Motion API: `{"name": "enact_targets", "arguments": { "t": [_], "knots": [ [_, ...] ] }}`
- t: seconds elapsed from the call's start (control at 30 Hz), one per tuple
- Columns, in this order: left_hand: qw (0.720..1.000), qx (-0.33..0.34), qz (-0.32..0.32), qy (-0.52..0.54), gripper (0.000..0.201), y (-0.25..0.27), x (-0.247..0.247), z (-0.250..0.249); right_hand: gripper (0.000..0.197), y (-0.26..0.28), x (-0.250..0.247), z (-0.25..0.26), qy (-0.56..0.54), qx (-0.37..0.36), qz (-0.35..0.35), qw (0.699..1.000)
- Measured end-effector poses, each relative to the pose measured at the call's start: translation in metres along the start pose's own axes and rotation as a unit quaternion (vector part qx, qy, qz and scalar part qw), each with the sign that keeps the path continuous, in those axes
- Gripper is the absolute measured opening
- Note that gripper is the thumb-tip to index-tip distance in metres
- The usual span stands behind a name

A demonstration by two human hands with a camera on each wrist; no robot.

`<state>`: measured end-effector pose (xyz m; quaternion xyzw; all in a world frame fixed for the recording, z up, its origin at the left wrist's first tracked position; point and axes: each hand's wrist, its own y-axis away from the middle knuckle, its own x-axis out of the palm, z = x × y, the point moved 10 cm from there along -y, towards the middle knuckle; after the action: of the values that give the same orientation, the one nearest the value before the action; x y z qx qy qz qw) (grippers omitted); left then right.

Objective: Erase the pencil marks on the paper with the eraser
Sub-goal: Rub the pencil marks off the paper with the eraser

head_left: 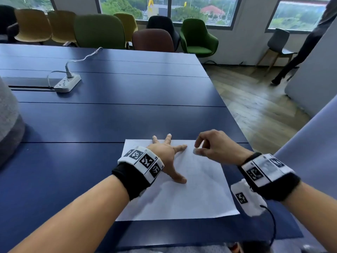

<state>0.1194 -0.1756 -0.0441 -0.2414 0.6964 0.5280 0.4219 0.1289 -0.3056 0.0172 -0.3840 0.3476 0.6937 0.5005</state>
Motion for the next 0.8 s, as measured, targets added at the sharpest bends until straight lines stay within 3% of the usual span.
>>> {"name": "enact_targets", "arguments": {
  "t": [0.23,0.4,0.57,0.73,0.8],
  "knots": [
    [1.0,-0.002,-0.002,-0.004,0.12,-0.002,0.0,0.0,0.011,-0.029,0.011,-0.007,0.013,-0.019,-0.016,1.0],
    [1.0,0.0,-0.003,-0.004,0.121,-0.002,0.0,0.001,0.005,-0.021,0.024,0.009,0.012,-0.07,0.037,0.997],
    [1.0,0.0,-0.002,-0.001,0.121,-0.003,0.0,0.002,0.009,-0.034,0.012,-0.003,-0.003,-0.042,-0.006,0.999],
    [1.0,0.0,0.002,-0.006,0.122,-0.003,0.0,0.002,0.005,-0.019,0.031,0.011,-0.024,-0.069,0.077,0.994],
    [1.0,0.002,-0.003,-0.008,0.122,-0.003,0.0,0.001,0.008,-0.027,0.022,0.005,-0.003,-0.058,0.054,0.997]
  ]
}}
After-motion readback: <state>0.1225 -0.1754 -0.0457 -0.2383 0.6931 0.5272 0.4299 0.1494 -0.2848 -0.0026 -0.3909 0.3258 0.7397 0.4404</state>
